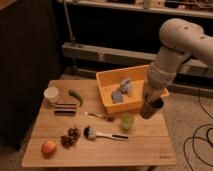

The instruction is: Stack cups on top of each other

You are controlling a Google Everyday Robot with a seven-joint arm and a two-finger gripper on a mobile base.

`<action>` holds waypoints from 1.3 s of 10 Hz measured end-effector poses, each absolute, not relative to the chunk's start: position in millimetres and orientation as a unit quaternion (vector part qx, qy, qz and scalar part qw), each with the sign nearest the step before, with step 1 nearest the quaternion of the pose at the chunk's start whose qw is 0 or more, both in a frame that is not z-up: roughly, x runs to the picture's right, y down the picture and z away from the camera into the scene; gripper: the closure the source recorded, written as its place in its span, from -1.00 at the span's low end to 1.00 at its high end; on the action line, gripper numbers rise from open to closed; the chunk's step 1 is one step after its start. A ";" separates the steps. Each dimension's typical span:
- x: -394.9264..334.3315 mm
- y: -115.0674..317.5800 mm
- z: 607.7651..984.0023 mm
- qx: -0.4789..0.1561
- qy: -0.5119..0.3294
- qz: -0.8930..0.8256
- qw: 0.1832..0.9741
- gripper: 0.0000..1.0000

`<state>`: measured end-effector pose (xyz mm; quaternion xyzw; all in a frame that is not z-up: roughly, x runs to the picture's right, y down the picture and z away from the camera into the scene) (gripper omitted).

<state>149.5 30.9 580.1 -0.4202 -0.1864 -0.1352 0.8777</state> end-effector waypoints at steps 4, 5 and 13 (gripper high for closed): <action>100.6 14.6 595.3 -0.429 -0.194 -0.186 0.863 1.00; 101.5 14.6 595.0 -0.428 -0.194 -0.186 0.863 1.00; 104.6 15.6 601.8 -0.427 -0.204 -0.169 0.865 1.00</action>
